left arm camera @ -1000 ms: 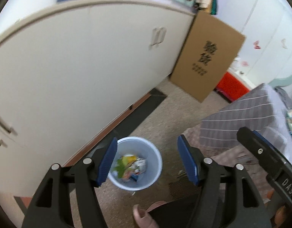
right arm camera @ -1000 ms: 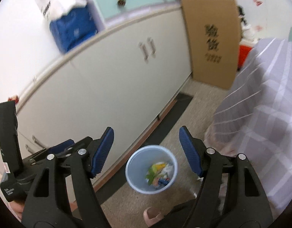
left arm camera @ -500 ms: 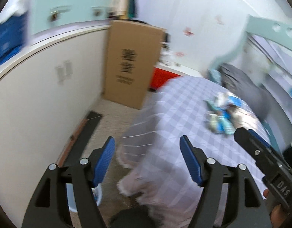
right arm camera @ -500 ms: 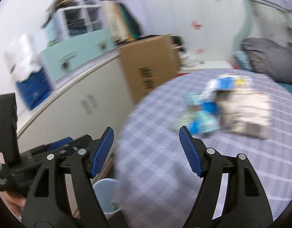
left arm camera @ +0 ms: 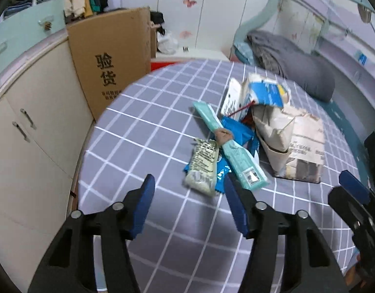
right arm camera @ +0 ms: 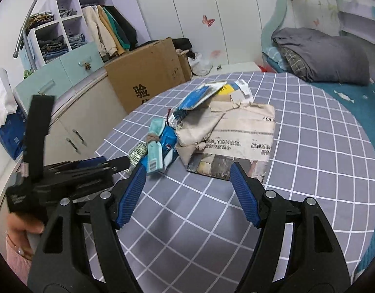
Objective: Collect trash
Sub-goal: 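Grasp a silver-green wrapper with the left gripper while the right grasps the teal tube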
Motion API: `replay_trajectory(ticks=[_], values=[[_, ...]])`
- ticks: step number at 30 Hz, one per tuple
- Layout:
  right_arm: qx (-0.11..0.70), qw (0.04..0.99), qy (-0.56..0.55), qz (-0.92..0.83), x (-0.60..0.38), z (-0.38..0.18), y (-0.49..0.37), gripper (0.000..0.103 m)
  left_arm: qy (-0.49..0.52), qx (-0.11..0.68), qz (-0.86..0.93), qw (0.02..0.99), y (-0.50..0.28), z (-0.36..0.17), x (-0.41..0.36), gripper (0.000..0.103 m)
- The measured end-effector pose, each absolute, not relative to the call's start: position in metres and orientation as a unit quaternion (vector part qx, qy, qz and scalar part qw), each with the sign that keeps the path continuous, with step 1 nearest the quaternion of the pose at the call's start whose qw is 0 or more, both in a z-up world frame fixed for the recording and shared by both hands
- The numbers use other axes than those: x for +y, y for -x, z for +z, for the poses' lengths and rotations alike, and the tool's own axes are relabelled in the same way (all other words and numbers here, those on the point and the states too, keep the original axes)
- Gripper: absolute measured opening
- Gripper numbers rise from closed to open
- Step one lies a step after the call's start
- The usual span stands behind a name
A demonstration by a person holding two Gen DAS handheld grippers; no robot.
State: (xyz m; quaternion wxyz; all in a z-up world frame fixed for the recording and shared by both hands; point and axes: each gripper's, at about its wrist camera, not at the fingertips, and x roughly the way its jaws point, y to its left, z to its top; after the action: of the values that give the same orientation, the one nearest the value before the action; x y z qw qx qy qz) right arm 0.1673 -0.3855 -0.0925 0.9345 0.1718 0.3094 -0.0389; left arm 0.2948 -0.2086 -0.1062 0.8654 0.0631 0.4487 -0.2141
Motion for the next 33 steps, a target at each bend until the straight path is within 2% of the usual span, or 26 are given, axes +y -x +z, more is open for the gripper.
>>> replay_trajectory(ticks=[4, 7, 10, 17, 23, 26, 29, 32, 33], values=[[0.317, 0.933, -0.167, -0.032, -0.384, -0.098, -0.173, 0.070, -0.070, 0.458, -0.209, 0.861, -0.305, -0.117, -0.217, 0.050], [0.321, 0.932, -0.164, -0.028, -0.383, -0.098, -0.182, 0.070, -0.081, 0.460, -0.224, 0.856, -0.307, -0.123, -0.223, 0.023], [0.325, 0.933, -0.155, -0.024, -0.378, -0.095, -0.193, 0.070, -0.055, 0.454, -0.237, 0.857, -0.309, -0.120, -0.217, 0.013], [0.344, 0.932, -0.113, 0.005, -0.343, -0.088, -0.232, 0.070, 0.025, 0.435, -0.249, 0.865, -0.311, -0.110, -0.179, 0.010], [0.386, 0.918, -0.082, 0.021, -0.313, -0.099, -0.273, 0.058, 0.021, 0.391, -0.196, 0.899, -0.305, -0.103, -0.148, 0.010], [0.408, 0.911, -0.064, 0.000, -0.308, -0.109, -0.289, 0.055, 0.024, 0.385, -0.177, 0.906, -0.306, -0.102, -0.134, 0.010], [0.418, 0.907, -0.041, -0.011, -0.300, -0.114, -0.296, 0.043, 0.018, 0.380, -0.160, 0.911, -0.305, -0.103, -0.124, 0.010], [0.436, 0.899, -0.042, -0.007, -0.299, -0.118, -0.300, 0.022, 0.021, 0.382, -0.153, 0.911, -0.305, -0.104, -0.117, 0.010], [0.437, 0.899, -0.034, -0.004, -0.295, -0.120, -0.300, 0.022, 0.023, 0.382, -0.151, 0.911, -0.305, -0.104, -0.115, 0.010]])
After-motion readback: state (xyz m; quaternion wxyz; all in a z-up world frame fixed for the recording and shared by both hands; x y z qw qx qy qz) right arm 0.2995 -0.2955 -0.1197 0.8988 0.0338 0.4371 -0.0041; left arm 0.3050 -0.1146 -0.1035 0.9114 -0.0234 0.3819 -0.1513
